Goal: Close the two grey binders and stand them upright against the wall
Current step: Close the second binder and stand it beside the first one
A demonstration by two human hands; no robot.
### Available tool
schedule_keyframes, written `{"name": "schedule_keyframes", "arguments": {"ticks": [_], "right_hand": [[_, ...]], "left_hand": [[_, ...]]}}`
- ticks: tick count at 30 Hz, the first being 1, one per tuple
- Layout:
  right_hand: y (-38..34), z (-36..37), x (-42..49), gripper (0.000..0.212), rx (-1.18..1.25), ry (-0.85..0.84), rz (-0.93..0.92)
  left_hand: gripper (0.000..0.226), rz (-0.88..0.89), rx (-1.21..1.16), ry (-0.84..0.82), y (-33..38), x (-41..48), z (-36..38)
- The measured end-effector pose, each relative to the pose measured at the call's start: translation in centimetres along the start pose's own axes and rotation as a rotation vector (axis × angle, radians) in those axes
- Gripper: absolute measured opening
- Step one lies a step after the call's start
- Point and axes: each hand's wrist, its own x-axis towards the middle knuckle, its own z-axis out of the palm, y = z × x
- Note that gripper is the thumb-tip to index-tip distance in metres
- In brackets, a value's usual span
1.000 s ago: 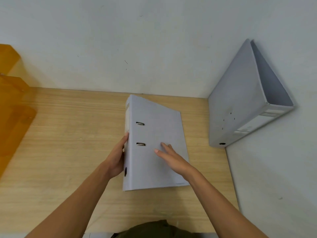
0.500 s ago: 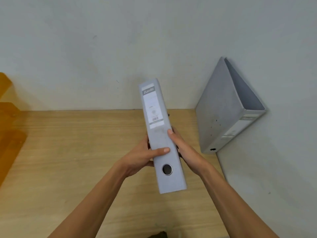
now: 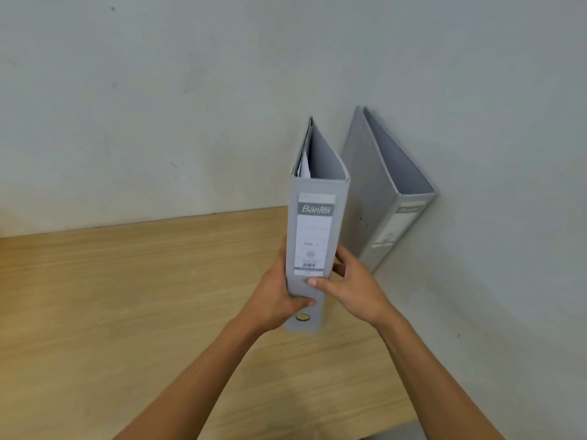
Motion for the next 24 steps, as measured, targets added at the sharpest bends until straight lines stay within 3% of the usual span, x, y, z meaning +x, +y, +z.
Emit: {"name": "schedule_keyframes", "arguments": {"ticks": [3,7,14,24], "right_hand": [[2.4,-0.7,-0.5,0.087,-0.006,0.024,0.062],[5.2,-1.1,-0.8,0.072,-0.022,0.064,0.121],[6.2,-1.5,-0.4,0.050,0.000,0.305,0.187],[7.4,-3.5,2.0,0.017,0.139,0.486,0.340]], "left_hand": [[0.108,-0.010,0.036,-0.041,-1.2,0.6,1.8],[0.099,-0.046,0.074,-0.076,-2.9,2.3,3.7],[0.121,-0.041,0.121,-0.089,-2.7,6.3,5.4],[0.122,-0.050,0.168,-0.067,-2.2,11.0,6.4]]}}
